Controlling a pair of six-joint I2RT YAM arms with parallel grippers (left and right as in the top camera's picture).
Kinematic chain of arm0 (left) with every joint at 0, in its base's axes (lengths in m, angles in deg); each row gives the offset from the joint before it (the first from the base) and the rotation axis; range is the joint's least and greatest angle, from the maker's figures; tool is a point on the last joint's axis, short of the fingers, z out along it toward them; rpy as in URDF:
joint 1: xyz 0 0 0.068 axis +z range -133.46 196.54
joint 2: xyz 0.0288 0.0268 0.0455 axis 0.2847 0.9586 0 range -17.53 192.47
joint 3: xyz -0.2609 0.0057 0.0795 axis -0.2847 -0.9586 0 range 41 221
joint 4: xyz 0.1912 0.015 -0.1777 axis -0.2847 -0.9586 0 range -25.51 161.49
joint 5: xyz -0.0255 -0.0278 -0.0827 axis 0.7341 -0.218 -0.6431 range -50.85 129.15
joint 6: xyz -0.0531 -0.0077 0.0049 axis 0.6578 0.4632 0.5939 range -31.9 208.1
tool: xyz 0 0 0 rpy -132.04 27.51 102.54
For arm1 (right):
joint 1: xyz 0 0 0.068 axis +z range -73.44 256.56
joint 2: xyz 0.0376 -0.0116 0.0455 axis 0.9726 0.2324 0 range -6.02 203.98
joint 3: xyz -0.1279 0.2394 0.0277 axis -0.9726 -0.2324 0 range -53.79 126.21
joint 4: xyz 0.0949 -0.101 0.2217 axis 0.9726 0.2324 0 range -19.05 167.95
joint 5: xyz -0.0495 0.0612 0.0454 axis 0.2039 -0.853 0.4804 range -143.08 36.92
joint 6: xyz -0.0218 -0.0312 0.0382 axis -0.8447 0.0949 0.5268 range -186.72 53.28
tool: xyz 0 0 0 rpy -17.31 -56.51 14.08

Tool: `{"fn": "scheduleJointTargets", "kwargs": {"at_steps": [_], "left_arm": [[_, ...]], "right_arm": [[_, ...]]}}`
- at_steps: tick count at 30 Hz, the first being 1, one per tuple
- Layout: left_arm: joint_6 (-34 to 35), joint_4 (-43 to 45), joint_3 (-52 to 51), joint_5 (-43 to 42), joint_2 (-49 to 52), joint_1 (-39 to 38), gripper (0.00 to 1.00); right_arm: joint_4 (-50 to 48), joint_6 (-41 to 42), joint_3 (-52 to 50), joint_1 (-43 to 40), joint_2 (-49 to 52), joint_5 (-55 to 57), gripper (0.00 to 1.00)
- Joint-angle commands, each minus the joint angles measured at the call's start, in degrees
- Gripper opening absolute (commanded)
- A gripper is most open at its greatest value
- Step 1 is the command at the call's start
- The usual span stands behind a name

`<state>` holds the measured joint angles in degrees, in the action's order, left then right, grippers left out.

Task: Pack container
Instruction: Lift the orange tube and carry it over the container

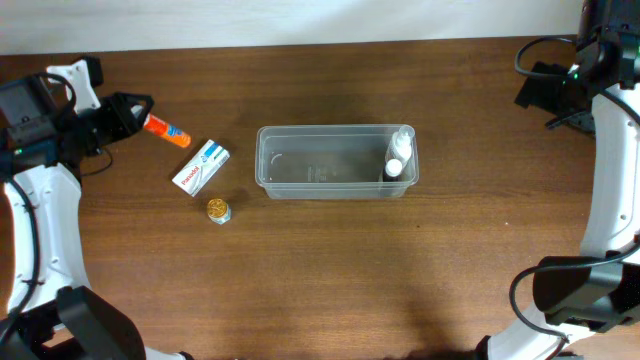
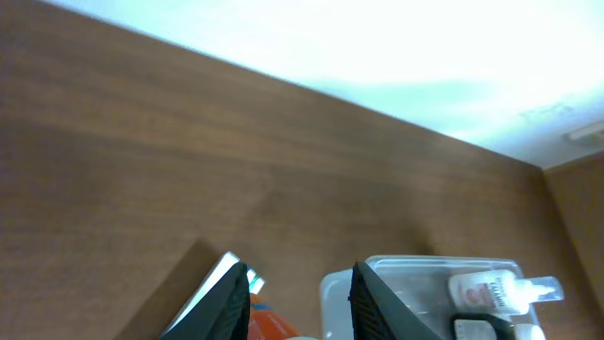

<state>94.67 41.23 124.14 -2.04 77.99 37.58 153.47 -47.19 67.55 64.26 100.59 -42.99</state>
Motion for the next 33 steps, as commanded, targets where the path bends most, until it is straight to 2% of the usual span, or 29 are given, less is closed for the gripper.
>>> {"fn": "scheduleJointTargets", "kwargs": {"at_steps": [1,15,26,33], "left_arm": [[1.6,0.3,3.6,-3.0,-0.3,-3.0,0.26],[1.6,0.3,8.5,-2.9,-0.3,-20.0,0.26],[1.6,0.3,8.5,6.1,1.9,-33.5,0.26],[1.6,2.1,8.5,6.9,7.3,-39.3,0.26]], "right_arm": [[0.0,0.7,0.7,-0.2,-0.4,0.7,0.99],[0.0,0.7,0.7,-0.2,-0.4,0.7,0.98],[0.0,0.7,0.7,-0.2,-0.4,0.7,0.98],[0.0,0.7,0.7,-0.2,-0.4,0.7,0.98]]}}
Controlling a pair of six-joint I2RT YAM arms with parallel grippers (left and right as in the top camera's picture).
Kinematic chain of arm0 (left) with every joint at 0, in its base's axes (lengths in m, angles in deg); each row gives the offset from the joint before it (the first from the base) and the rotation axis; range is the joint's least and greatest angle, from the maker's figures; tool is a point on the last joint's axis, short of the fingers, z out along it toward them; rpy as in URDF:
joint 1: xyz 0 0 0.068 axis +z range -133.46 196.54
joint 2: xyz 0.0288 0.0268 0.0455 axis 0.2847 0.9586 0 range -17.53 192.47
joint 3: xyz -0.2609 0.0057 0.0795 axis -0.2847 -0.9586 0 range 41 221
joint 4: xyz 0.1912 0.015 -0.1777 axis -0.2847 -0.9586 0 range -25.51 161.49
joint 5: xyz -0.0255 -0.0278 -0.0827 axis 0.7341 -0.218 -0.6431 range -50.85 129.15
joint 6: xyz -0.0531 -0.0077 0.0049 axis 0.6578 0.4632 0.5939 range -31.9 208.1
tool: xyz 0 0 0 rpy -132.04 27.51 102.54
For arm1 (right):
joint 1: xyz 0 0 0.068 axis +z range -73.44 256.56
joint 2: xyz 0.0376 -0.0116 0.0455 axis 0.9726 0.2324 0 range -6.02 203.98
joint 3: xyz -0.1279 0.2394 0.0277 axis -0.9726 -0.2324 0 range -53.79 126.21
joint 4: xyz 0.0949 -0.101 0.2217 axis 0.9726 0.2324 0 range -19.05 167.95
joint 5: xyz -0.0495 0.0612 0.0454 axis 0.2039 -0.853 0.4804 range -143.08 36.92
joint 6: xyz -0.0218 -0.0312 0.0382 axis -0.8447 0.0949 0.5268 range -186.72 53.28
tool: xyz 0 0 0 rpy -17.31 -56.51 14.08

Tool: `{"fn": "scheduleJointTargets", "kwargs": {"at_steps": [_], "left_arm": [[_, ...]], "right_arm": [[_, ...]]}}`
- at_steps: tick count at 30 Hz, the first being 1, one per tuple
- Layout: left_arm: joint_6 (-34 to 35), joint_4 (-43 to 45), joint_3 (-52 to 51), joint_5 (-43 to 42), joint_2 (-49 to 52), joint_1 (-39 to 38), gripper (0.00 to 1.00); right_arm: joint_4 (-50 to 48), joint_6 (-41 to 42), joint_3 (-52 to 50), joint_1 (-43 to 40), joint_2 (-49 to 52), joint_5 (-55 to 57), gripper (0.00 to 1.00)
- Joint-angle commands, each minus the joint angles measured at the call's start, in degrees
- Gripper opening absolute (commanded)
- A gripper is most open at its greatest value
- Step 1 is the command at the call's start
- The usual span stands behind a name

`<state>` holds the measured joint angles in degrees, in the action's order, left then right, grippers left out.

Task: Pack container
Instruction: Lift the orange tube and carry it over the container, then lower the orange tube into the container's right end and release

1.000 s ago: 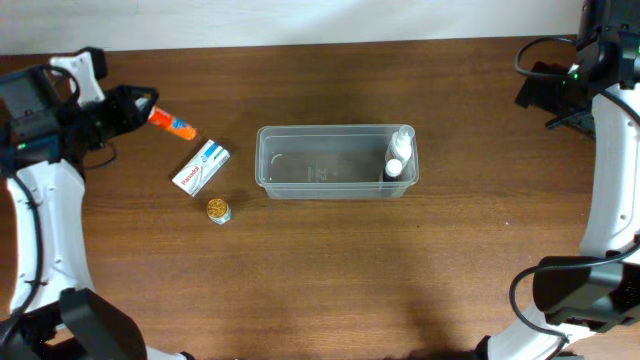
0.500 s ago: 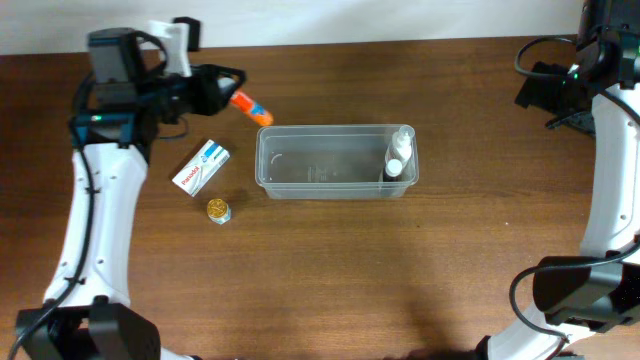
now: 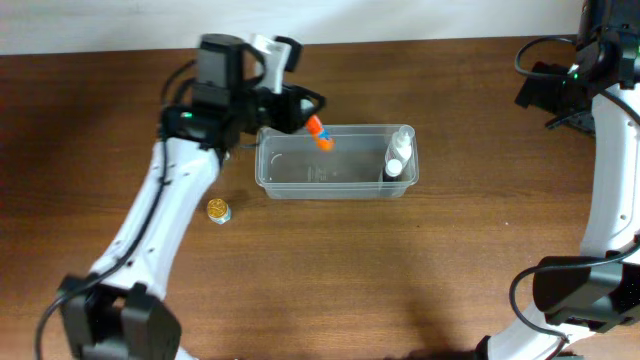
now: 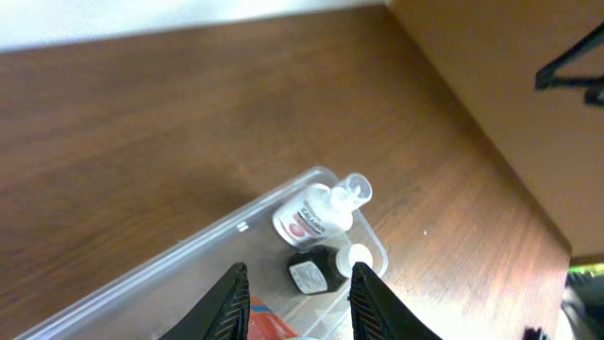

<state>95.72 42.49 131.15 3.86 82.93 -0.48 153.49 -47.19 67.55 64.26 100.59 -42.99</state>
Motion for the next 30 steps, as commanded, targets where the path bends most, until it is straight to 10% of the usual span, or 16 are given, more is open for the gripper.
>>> {"fn": "scheduleJointTargets", "kwargs": {"at_steps": [1,30], "left_arm": [[0.5,1.4,1.5,1.0,3.2,-1.8,0.26],[0.3,11.5,1.5,5.2,13.3,-8.9,0.25]], "right_arm": [[0.0,0.7,0.7,-0.2,-0.4,0.7,0.98],[0.0,0.7,0.7,-0.2,-0.4,0.7,0.98]]}}
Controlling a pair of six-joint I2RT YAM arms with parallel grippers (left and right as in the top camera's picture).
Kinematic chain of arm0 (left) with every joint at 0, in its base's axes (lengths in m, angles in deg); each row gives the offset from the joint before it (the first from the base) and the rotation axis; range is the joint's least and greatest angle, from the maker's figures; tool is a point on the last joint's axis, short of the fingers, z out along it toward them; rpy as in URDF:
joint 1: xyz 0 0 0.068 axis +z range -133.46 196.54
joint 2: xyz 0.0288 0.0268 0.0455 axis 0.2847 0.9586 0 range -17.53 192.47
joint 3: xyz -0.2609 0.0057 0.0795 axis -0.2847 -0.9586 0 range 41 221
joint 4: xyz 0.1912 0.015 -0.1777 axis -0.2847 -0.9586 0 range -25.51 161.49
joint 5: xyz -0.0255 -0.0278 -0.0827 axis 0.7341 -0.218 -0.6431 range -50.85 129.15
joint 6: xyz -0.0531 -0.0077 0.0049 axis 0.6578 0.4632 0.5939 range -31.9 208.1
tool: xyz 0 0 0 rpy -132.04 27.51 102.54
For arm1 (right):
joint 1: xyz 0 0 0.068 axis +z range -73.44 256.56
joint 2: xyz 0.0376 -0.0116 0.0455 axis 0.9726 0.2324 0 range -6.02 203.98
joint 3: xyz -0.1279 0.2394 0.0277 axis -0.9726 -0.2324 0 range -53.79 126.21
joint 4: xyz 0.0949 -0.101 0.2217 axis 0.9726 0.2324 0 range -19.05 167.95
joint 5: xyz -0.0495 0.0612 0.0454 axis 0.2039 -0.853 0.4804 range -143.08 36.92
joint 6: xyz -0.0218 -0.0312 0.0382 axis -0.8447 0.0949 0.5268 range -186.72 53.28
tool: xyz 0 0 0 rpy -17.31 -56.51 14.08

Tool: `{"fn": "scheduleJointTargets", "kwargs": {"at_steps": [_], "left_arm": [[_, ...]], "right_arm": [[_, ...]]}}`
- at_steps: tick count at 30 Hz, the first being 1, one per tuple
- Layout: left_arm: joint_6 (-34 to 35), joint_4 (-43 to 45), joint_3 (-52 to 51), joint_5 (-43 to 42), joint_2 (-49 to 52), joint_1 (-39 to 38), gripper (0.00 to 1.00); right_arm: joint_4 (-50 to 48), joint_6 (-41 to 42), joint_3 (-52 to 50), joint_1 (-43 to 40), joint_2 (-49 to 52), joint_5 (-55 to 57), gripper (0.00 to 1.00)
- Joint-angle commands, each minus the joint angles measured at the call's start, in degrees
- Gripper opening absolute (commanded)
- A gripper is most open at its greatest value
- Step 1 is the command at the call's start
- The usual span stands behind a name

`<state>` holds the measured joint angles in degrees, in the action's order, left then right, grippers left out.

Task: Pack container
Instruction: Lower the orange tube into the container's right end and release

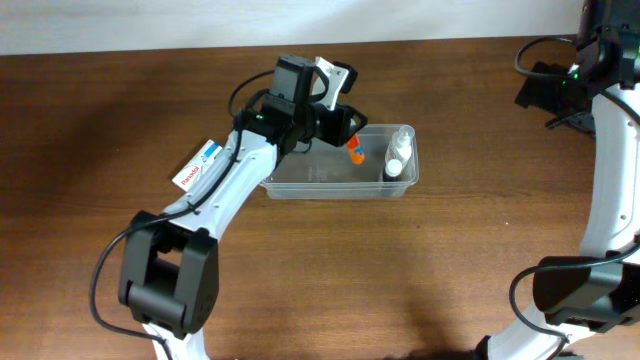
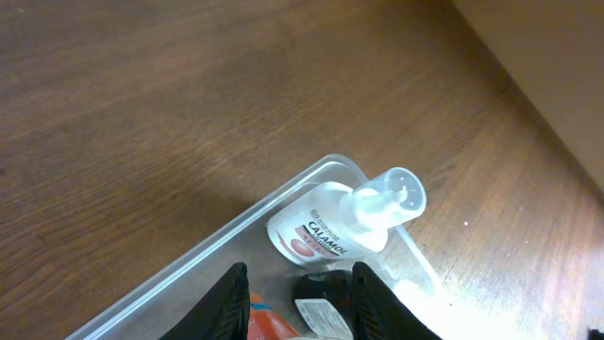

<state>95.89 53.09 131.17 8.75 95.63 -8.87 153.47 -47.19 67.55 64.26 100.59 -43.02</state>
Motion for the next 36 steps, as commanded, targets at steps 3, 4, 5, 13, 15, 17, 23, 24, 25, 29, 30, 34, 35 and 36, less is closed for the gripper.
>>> {"fn": "scheduleJointTargets", "kwargs": {"at_steps": [3,4,5,13,15,17,23,24,25,29,30,34,35,36], "left_arm": [[-0.6,1.8,1.4,0.7,0.7,-1.2,0.25],[-1.1,2.2,1.4,1.5,0.7,-1.7,0.25],[-1.3,2.4,1.4,2.5,0.7,-2.2,0.25],[-3.6,3.3,1.4,8.1,0.7,-5.9,0.25],[-3.6,3.4,1.4,9.0,0.7,-6.5,0.25],[-3.6,3.5,1.4,10.4,0.7,-7.0,0.25],[-5.1,3.4,1.4,11.0,1.5,-7.5,0.25],[-5.1,3.4,1.4,11.0,1.8,-7.5,0.25],[-5.1,3.4,1.4,11.0,2.1,-7.5,0.24],[-5.1,3.4,1.4,10.9,3.2,-7.5,0.24],[-5.1,3.4,1.4,10.9,3.5,-7.6,0.24],[-5.1,3.5,1.4,11.0,3.7,-7.6,0.24],[-5.1,3.5,1.4,11.0,3.7,-7.6,0.24],[-5.1,3.5,1.4,11.0,3.7,-7.6,0.24]], "right_arm": [[0.0,0.7,0.7,-0.2,-0.4,0.7,0.98],[0.0,0.7,0.7,-0.2,-0.4,0.7,0.98],[0.0,0.7,0.7,-0.2,-0.4,0.7,0.98],[0.0,0.7,0.7,-0.2,-0.4,0.7,0.98],[0.0,0.7,0.7,-0.2,-0.4,0.7,0.98],[0.0,0.7,0.7,-0.2,-0.4,0.7,0.98],[0.0,0.7,0.7,-0.2,-0.4,0.7,0.98],[0.0,0.7,0.7,-0.2,-0.4,0.7,0.98],[0.0,0.7,0.7,-0.2,-0.4,0.7,0.98],[0.0,0.7,0.7,-0.2,-0.4,0.7,0.98],[0.0,0.7,0.7,-0.2,-0.4,0.7,0.98],[0.0,0.7,0.7,-0.2,-0.4,0.7,0.98],[0.0,0.7,0.7,-0.2,-0.4,0.7,0.98],[0.0,0.7,0.7,-0.2,-0.4,0.7,0.98]]}}
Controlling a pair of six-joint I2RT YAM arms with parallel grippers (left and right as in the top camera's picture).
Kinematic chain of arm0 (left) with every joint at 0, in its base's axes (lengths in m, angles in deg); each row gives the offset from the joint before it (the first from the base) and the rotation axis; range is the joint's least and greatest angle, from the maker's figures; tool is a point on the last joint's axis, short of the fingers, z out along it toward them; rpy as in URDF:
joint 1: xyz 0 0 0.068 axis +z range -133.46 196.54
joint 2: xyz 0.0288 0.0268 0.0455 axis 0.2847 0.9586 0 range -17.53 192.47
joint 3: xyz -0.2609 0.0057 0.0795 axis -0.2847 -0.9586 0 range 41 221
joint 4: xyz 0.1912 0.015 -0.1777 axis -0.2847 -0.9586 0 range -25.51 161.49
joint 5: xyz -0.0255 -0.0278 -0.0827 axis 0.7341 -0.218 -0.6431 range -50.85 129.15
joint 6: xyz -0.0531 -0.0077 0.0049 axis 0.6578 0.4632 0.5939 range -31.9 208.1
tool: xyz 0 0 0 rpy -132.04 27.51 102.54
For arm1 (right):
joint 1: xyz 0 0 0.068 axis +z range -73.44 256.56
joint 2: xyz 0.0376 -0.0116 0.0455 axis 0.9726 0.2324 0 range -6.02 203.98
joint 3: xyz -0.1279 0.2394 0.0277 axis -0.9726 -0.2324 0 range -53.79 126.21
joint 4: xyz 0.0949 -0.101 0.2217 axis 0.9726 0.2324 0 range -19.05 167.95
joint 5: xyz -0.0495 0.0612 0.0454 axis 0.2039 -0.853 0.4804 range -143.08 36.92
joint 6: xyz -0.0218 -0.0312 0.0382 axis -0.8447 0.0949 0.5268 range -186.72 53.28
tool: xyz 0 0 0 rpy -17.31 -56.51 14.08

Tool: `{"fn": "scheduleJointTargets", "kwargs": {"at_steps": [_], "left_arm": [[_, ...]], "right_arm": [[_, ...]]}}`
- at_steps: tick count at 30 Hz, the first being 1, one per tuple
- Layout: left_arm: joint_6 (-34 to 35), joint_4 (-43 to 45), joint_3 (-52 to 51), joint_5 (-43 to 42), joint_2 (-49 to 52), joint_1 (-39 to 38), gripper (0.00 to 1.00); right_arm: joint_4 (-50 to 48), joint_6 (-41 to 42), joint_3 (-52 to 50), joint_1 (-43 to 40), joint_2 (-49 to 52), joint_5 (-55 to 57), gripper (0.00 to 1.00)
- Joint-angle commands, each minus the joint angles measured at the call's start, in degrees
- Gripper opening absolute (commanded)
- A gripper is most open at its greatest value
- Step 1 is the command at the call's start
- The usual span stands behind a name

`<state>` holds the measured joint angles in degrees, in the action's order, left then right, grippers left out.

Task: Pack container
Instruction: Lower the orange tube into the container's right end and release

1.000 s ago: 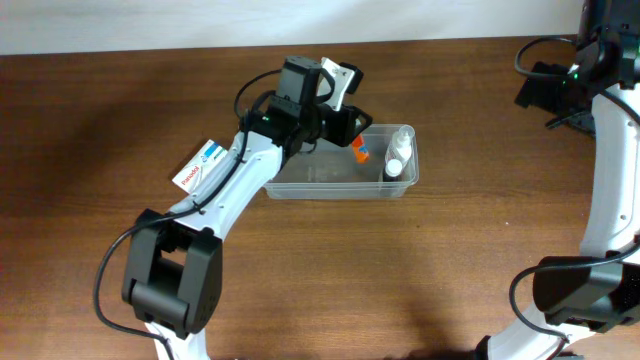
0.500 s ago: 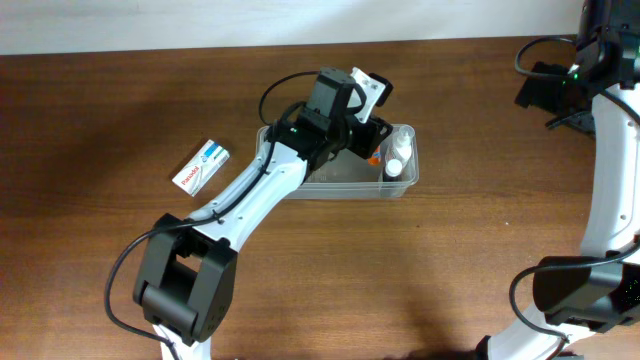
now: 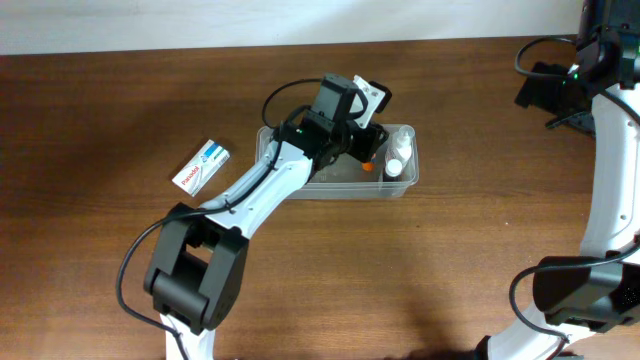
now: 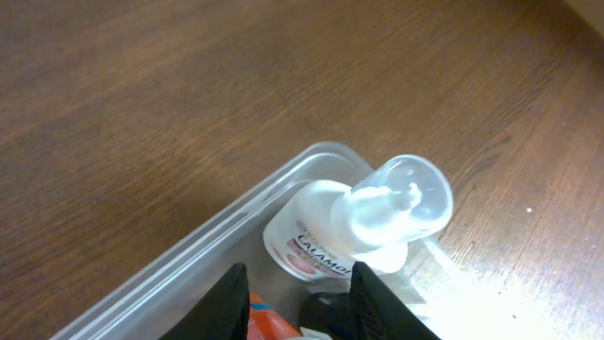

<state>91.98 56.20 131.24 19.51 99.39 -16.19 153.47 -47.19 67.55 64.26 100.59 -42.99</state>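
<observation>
A clear plastic container [image 3: 300, 192] stands mid-table; its rim [image 4: 179, 260] shows in the left wrist view. My left gripper [image 3: 366, 152] [image 4: 297, 316] is down inside its right part, shut on an orange tube [image 3: 369, 166] [image 4: 262, 321]. Right beside the tube lie a white pump bottle [image 3: 400, 150] [image 4: 344, 231] and a small dark bottle [image 3: 389, 172] [image 4: 326, 316] at the container's right end. A white and blue box [image 3: 200, 167] lies on the table left of the container. My right gripper [image 3: 535, 88] hangs at the far right back; its jaws cannot be made out.
The left arm [image 3: 260, 195] stretches across the table from the front left over the container's left end. The right arm [image 3: 610, 170] runs along the right edge. Bare brown wood surrounds the container.
My left gripper with the orange tube has moved further right and lower in the container, now close against the white pump bottle and the dark bottle.
My left gripper was at the table's far left, shut on the orange tube near the box. Then it held the tube over the container's left part, then over its middle. Now the tube is low in the container's right part. The right arm stayed still.
</observation>
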Motion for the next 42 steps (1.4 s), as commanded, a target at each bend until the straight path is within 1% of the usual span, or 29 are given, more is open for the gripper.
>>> {"fn": "scheduleJointTargets", "kwargs": {"at_steps": [1,7,9,11,20,28,32,38,42], "left_arm": [[-1.2,0.3,1.4,0.2,0.0,-0.3,0.23],[-1.2,0.6,1.4,0.2,0.1,-0.8,0.23],[-1.2,0.8,1.4,0.5,0.1,-1.2,0.25],[-1.2,1.3,1.4,0.6,0.1,-1.6,0.33],[-1.2,2.8,1.4,0.6,0.1,-2.2,0.5],[-1.2,2.9,1.4,1.5,0.1,-2.1,0.53],[-1.1,2.8,2.0,2.9,-0.3,-1.7,0.59],[-1.1,2.1,2.5,2.9,-5.3,1.1,0.64],[-1.1,-2.5,2.5,3.3,-11.1,5.2,0.65]], "right_arm": [[0.0,0.7,0.7,-0.2,-0.4,0.7,0.98],[0.0,0.7,0.7,-0.2,-0.4,0.7,0.98],[0.0,0.7,0.7,-0.2,-0.4,0.7,0.98],[0.0,0.7,0.7,-0.2,-0.4,0.7,0.98],[0.0,0.7,0.7,-0.2,-0.4,0.7,0.98],[0.0,0.7,0.7,-0.2,-0.4,0.7,0.98],[0.0,0.7,0.7,-0.2,-0.4,0.7,0.98],[0.0,0.7,0.7,-0.2,-0.4,0.7,0.98],[0.0,0.7,0.7,-0.2,-0.4,0.7,0.98]]}}
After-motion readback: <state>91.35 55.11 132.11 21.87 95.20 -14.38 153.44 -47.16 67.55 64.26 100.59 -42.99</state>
